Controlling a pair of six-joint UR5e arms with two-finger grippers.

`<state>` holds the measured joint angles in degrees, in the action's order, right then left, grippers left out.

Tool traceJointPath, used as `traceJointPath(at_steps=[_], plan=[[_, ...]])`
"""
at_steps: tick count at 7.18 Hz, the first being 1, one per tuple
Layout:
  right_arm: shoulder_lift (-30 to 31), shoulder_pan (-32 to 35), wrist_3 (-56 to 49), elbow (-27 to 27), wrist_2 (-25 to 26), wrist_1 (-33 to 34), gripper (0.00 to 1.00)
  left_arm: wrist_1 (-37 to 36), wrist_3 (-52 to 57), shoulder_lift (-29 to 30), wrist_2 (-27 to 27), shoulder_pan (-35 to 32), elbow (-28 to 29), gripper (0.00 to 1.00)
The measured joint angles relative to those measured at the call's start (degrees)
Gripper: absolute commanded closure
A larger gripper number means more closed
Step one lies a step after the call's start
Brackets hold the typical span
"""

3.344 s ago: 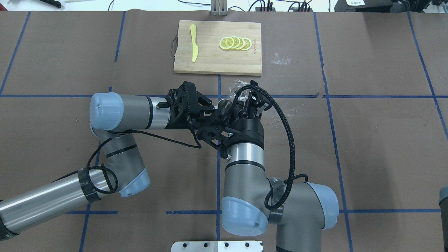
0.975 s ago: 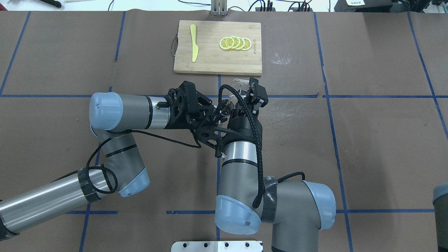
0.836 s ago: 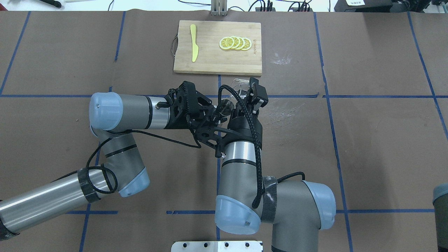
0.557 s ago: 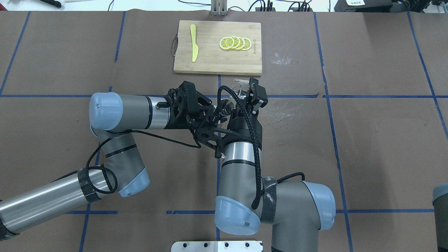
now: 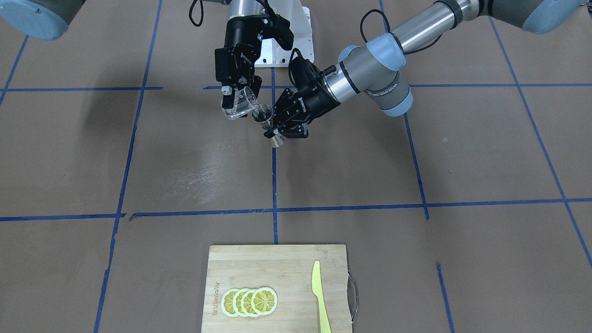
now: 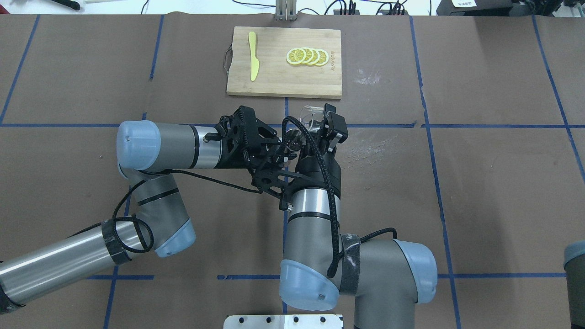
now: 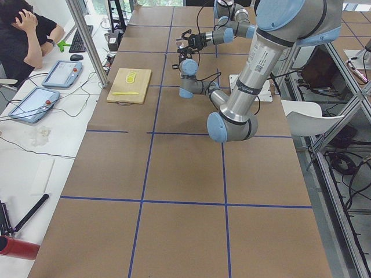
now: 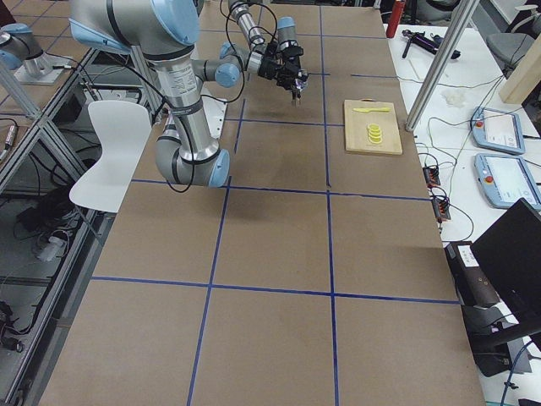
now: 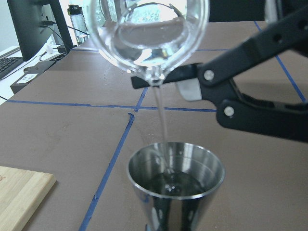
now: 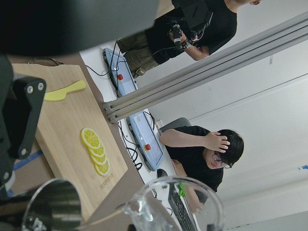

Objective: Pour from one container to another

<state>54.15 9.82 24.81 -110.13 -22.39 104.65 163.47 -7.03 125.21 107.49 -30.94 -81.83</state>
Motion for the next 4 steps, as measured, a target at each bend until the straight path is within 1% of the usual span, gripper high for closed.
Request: traceJointPath(at_steps=[4], plan=[[-0.26,-0.23,-1.30,0.00,1.16,3.37,1.00,0.01,-0.02,0.01,0.00,0.00,0.00,1.00]])
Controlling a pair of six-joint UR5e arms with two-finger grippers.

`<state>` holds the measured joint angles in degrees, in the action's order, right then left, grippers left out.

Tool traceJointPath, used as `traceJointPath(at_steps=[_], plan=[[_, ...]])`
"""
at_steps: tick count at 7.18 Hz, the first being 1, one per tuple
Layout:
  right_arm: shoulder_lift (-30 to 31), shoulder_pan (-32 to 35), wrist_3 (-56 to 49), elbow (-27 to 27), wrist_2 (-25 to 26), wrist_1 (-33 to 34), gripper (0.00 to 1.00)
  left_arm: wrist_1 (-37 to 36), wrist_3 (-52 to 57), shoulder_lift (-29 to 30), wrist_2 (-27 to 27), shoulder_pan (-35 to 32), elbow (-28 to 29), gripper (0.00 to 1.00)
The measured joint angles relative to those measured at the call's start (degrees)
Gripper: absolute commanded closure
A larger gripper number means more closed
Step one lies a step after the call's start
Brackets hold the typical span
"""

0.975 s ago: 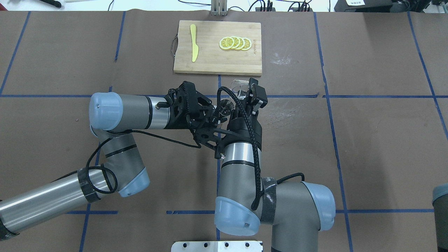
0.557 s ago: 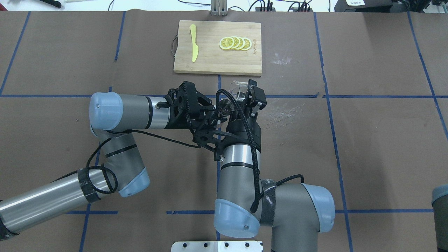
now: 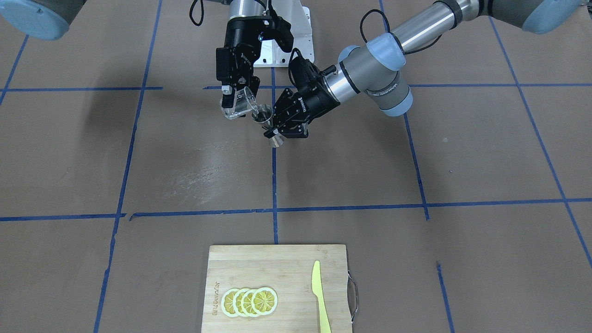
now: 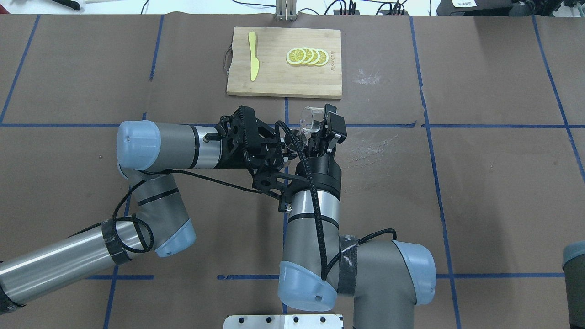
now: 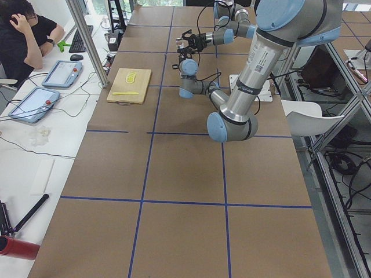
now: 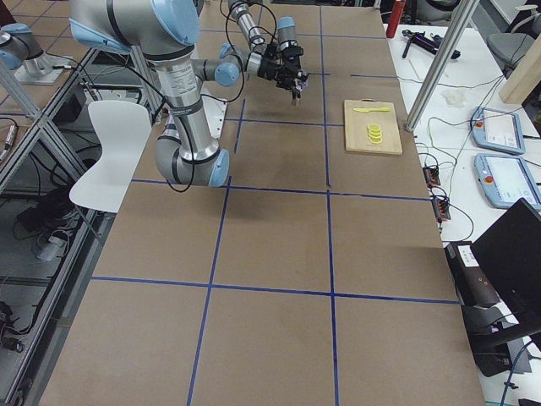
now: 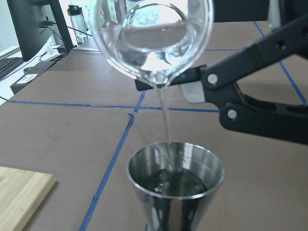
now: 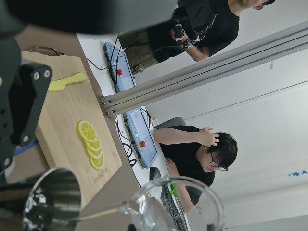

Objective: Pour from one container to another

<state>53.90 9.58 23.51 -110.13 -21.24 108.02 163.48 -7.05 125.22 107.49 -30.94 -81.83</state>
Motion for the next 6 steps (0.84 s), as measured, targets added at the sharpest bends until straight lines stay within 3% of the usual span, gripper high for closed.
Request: traceJointPath(at_steps=[6], plan=[[-0.07,-0.31,-0.29,-0.08,0.74,1.15,1.00,0.00,-0.05,0.02,0.00,0.00,0.00,1.00]])
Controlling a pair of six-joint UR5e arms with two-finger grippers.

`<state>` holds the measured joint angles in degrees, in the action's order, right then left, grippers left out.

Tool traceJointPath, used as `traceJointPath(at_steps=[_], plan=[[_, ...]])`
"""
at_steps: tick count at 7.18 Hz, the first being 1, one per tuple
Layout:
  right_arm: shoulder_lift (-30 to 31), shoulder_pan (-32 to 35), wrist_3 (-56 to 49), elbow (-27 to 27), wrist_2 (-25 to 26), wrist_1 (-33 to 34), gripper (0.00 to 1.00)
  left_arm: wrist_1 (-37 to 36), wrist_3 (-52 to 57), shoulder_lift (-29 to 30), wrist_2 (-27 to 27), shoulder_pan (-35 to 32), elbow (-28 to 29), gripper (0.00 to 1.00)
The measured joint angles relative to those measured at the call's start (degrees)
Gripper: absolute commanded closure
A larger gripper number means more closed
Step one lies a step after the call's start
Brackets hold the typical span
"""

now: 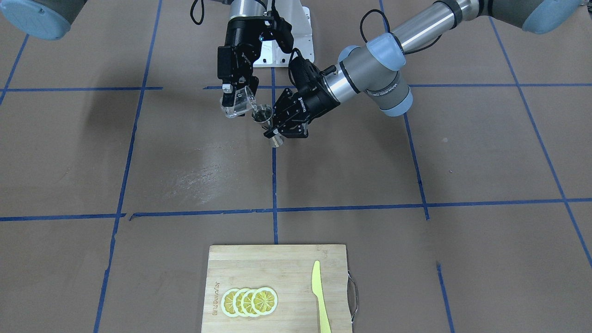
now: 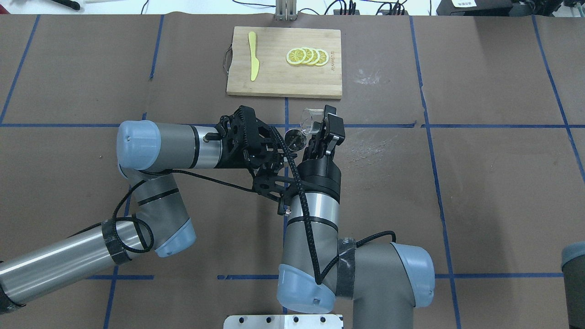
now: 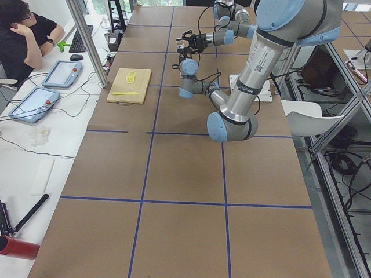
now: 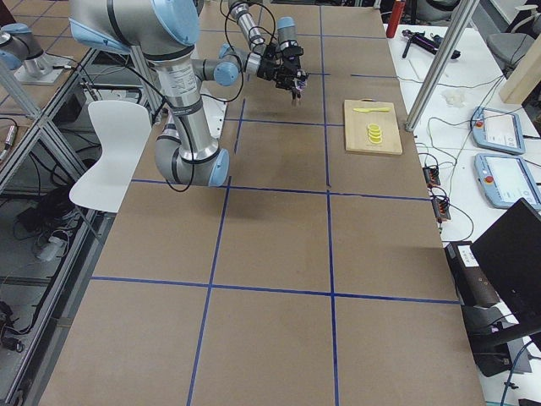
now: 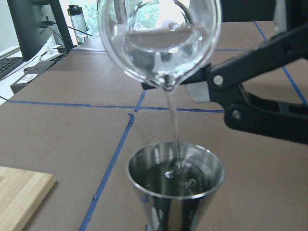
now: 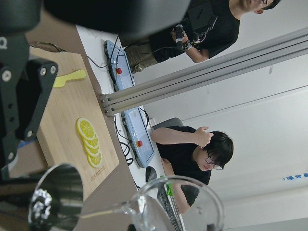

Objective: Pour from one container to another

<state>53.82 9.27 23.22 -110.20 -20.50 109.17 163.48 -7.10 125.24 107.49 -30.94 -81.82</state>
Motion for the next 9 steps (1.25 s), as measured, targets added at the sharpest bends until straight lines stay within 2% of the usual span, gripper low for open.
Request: traceJointPath(at_steps=[6,9], plan=[[-0.12,-0.18,1.21,-4.67,-1.27,-0.85,1.00,0.04,-0.02,0.00,0.00,0.00,-0.09,1.00],[0.09,-0.04,5.87,-6.80,-3.47,-1.68,1.00,0.04,0.01,0.00,0.00,0.00,-0.06,1.00]])
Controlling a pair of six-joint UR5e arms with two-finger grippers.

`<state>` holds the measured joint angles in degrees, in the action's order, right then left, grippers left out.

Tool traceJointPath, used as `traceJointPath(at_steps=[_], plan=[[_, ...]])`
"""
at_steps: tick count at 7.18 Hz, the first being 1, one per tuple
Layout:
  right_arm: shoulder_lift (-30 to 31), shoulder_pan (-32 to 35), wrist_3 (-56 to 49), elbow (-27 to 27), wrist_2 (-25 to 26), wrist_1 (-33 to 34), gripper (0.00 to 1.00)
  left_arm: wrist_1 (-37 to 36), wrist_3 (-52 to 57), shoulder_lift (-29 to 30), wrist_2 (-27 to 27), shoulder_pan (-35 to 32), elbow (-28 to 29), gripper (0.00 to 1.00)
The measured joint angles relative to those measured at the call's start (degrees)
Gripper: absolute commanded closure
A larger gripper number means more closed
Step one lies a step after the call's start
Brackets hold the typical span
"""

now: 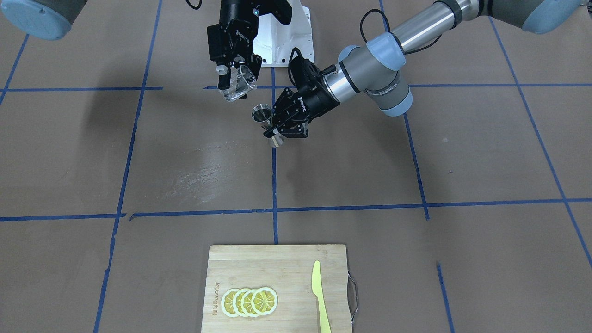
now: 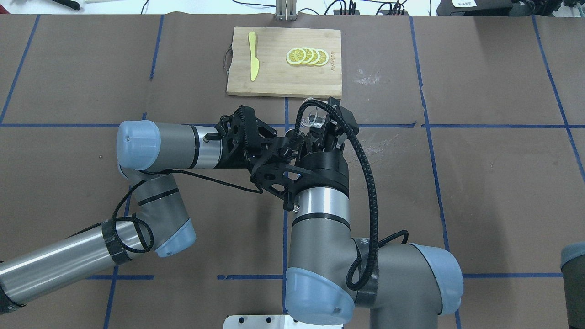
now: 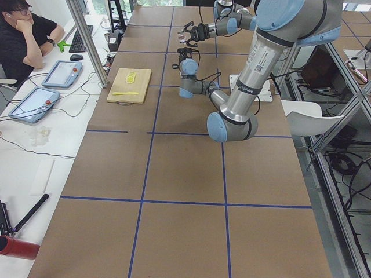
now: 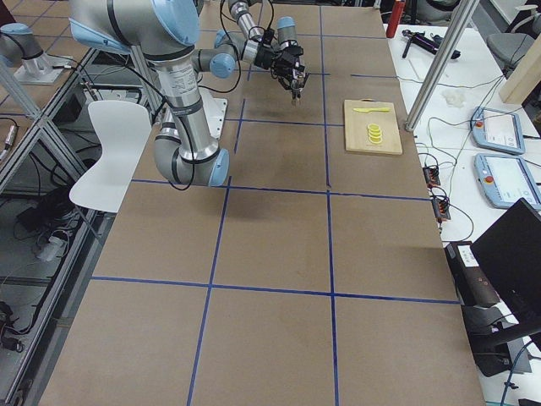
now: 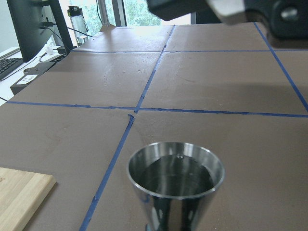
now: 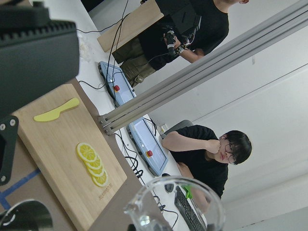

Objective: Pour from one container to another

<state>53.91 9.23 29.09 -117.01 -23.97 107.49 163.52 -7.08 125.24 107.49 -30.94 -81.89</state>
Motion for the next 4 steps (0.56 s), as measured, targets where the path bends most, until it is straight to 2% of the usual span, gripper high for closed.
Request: traceJointPath(at_steps=[4], plan=[[4.57,0.30,3.93,-0.64,-3.43,-14.46,1.00,0.50,-0.01,-0.08,0.00,-0.11,-0.02,1.00]])
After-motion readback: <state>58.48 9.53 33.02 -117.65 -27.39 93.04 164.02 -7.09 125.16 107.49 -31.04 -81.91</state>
